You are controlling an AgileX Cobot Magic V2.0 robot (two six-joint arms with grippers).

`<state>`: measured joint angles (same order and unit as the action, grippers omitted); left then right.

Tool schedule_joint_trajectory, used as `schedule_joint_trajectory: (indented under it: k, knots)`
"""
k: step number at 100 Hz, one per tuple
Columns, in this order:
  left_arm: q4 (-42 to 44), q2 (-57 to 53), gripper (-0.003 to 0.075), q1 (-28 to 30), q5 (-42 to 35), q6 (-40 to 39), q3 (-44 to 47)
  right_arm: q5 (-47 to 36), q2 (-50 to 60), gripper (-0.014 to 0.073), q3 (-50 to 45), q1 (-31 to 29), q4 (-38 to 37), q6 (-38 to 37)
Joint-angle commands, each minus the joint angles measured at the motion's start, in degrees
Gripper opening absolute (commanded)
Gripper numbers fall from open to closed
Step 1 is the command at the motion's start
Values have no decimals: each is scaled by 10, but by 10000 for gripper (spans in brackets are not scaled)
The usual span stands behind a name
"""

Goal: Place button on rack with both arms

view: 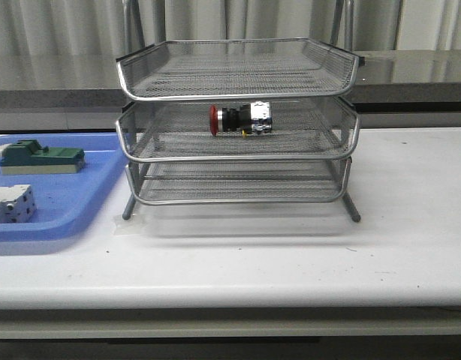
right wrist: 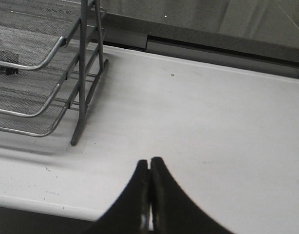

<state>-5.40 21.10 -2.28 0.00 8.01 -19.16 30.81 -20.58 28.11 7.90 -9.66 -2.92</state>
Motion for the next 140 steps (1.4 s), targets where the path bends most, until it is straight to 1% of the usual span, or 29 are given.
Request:
schedule_joint_trajectory:
  k: [1,26,40,47,64,83,140]
  knots:
    - [-5,3,-20,0,-44,-4,-16,-66,14,-58,-6,-2,-4,-1]
    - [-5,3,-20,0,-44,-4,-16,-200,102,-58,-119,-2,1,-2]
    - [-5,3,-20,0,-44,-4,-16,-242,149,-58,-178,-11,12,-33]
    - [-5,3,-20,0,-44,-4,-16,-248,168,-58,-204,-24,14,-51]
    - [-5,3,-20,0,-44,-4,-16,-249,205,-58,-253,-58,21,-71]
    - [-5,3,-20,0,-44,-4,-16,-268,222,-58,-298,-61,28,-71]
    - [-5,3,-20,0,-44,-4,-16,-274,222,-58,-297,-61,28,-71]
